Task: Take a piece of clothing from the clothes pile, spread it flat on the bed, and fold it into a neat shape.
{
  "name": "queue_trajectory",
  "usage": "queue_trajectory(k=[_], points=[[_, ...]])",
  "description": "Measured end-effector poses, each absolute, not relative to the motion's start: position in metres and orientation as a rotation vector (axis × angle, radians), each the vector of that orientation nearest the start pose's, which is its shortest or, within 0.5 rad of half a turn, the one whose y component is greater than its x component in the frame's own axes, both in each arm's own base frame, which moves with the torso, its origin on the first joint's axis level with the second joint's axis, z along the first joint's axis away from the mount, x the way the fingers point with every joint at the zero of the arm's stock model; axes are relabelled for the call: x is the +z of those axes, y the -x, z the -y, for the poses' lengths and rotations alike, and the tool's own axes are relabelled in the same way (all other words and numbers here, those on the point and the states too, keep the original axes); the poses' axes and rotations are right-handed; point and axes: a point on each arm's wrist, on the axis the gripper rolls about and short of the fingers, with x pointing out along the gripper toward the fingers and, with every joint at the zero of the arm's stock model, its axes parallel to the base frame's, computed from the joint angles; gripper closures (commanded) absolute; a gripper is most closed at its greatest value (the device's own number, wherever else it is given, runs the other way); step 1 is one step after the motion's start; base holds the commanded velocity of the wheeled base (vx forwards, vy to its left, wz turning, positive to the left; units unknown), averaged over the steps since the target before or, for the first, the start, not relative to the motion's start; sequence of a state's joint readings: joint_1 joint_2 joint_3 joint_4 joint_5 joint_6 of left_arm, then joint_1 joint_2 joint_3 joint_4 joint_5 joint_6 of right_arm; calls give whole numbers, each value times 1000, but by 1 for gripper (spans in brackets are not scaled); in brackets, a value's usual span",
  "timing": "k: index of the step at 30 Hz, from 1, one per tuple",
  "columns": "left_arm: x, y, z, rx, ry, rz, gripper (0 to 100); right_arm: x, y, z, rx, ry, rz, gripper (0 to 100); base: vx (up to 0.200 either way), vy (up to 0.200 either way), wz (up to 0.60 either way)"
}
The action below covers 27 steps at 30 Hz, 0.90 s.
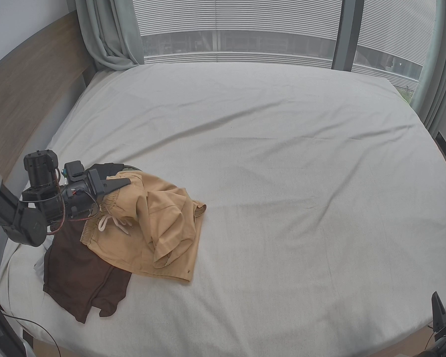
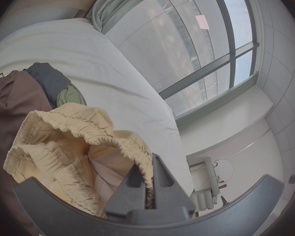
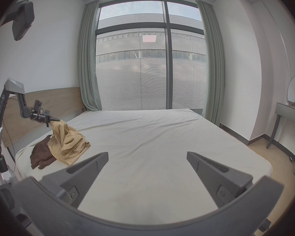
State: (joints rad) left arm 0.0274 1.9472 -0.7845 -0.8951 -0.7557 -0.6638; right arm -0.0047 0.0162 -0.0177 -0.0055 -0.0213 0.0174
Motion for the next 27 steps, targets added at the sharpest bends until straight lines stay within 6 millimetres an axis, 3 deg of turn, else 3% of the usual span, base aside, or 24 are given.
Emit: queue_trajectory(k=[5,14,27], points=[[141,-323,9,-651,746,-459,100,81,23,0,-26,-17,7,0,0,0,0],[149,-296,20,-767,704,-365,100,81,23,0,-27,-19,7,0,0,0,0],[168,-280,36,-864,906,-301,100,81,23,0,-28,-24,8,0,0,0,0]])
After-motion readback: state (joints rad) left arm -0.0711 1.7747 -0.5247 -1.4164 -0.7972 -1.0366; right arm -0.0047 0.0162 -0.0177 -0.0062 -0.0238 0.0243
